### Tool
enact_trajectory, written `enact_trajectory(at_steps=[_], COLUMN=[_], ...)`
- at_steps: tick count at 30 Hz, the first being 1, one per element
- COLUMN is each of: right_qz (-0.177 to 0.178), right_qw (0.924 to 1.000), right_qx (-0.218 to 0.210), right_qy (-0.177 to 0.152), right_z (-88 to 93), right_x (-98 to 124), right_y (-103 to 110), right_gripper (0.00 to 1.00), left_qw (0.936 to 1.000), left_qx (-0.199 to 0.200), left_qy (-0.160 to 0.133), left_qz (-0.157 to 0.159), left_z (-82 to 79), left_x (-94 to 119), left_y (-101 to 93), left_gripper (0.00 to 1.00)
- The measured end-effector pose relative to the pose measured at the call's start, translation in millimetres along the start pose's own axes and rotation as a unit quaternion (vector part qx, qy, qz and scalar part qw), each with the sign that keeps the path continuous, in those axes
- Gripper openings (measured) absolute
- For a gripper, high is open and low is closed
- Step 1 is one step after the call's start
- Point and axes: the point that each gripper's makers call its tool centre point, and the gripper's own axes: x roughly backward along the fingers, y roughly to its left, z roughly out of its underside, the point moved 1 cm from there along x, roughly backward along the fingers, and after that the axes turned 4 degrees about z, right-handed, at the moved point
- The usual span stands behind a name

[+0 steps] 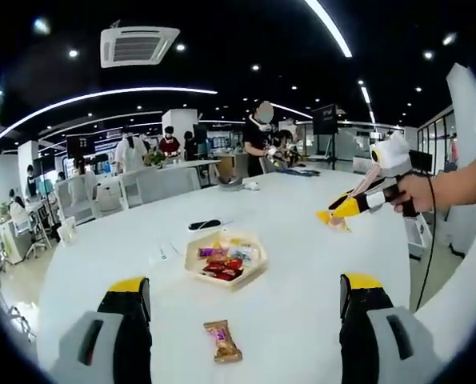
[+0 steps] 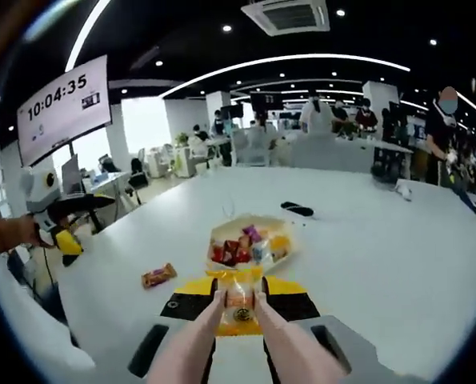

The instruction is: Place the target food into the container with the food tongs after gripping and lifting it, then release it inside without dropping or visibly crushing the food.

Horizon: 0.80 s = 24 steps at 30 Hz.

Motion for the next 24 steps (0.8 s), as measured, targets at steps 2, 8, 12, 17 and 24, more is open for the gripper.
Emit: enact_trajectory(at_steps=[2,8,12,17,24], right_qz=[-0.004,-0.017,-0.031,-0.044,-0.05], right_qw=[1.0,0.9998,0.9994,0.9985,0.9979], right_qx=[0.004,0.01,0.018,0.033,0.041], right_qy=[-0.003,-0.004,-0.002,0.004,0.008], right_z=[-5.8,-22.1,-32.3,-42.2,-57.2], right_x=[-7.3,-35.7,-55.4,-81.2,-112.1], right_y=[-0.4,-1.9,1.1,2.6,-8.7], right_gripper=[0.21,0.21,0.21,0.21,0.21], left_qw=[1.0,0.9999,0.9998,0.9994,0.9985], left_qx=[0.0,0.005,0.01,0.014,0.022], left_qy=[0.002,0.007,0.009,0.013,0.014], left_qz=[-0.001,-0.009,-0.016,-0.029,-0.047], left_z=[0.6,6.7,9.8,12.6,14.9], left_x=[1.0,3.3,7.0,15.6,25.0], left_y=[-0.2,0.0,3.9,12.3,21.2], left_gripper=[0.99,0.99,0.99,0.99,0.99])
